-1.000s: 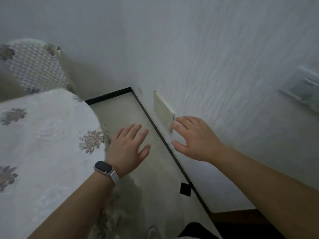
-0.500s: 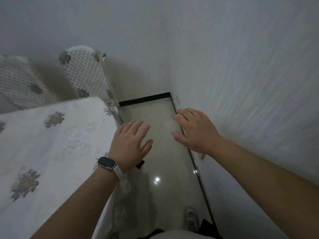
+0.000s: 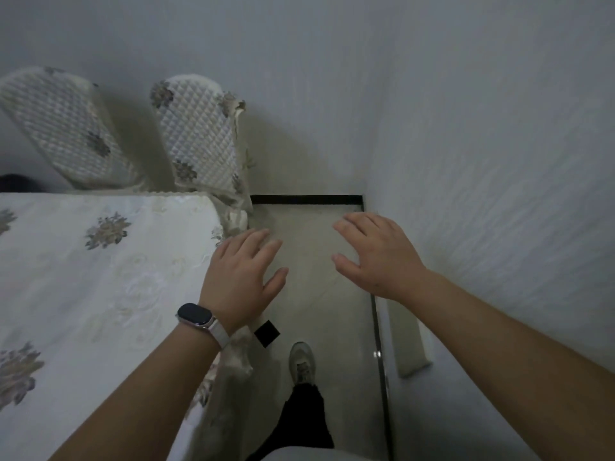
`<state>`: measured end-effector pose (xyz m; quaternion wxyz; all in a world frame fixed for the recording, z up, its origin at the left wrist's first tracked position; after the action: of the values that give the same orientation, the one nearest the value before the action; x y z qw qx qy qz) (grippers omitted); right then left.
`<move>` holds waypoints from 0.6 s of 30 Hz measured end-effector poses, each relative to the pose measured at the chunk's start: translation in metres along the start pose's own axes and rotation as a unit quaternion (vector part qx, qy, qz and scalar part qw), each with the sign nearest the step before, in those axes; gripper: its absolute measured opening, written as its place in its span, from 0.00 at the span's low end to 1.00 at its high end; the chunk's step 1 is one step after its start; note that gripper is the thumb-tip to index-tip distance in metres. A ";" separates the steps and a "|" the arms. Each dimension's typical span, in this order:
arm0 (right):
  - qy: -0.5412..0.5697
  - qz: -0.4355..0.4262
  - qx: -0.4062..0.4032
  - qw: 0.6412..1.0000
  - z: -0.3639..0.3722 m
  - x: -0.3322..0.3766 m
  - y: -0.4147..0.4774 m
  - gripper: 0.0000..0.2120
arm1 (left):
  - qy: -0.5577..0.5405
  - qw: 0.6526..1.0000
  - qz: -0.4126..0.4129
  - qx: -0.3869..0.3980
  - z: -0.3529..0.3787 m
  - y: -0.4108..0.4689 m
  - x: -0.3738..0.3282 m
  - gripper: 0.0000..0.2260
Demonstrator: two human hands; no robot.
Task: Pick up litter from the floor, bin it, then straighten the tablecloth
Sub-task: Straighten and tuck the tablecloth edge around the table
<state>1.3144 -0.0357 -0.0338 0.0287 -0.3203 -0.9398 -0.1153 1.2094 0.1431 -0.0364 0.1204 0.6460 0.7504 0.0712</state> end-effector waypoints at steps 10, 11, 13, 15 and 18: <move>-0.024 -0.032 0.018 0.999 0.019 -0.071 0.197 0.27 | -0.036 0.999 -0.026 0.002 0.054 0.183 0.086 0.23; -0.026 -0.034 0.016 0.999 0.018 -0.078 0.216 0.27 | -0.035 0.999 -0.024 0.000 0.055 0.202 0.094 0.23; -0.029 -0.040 0.009 0.999 0.017 -0.090 0.251 0.27 | -0.031 0.999 -0.023 -0.002 0.058 0.239 0.109 0.23; -0.027 -0.046 0.003 0.999 0.018 -0.102 0.280 0.27 | -0.032 0.999 -0.023 -0.009 0.061 0.271 0.120 0.23; -0.020 -0.050 -0.001 0.999 0.023 -0.125 0.318 0.27 | -0.025 0.999 -0.017 -0.023 0.068 0.311 0.130 0.22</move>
<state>1.6075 0.1401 -0.0093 0.0042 -0.2749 -0.9550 -0.1112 1.5066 0.3168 -0.0315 0.1553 0.6315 0.7564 0.0700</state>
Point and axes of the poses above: each hand's wrist, its own y-axis towards the middle knuckle, its own z-axis out of the palm, x = y × z, the point moved 7 cm from there along y, towards the middle knuckle, and after that the axes turned 5 degrees about -z, right-handed, at the moved point
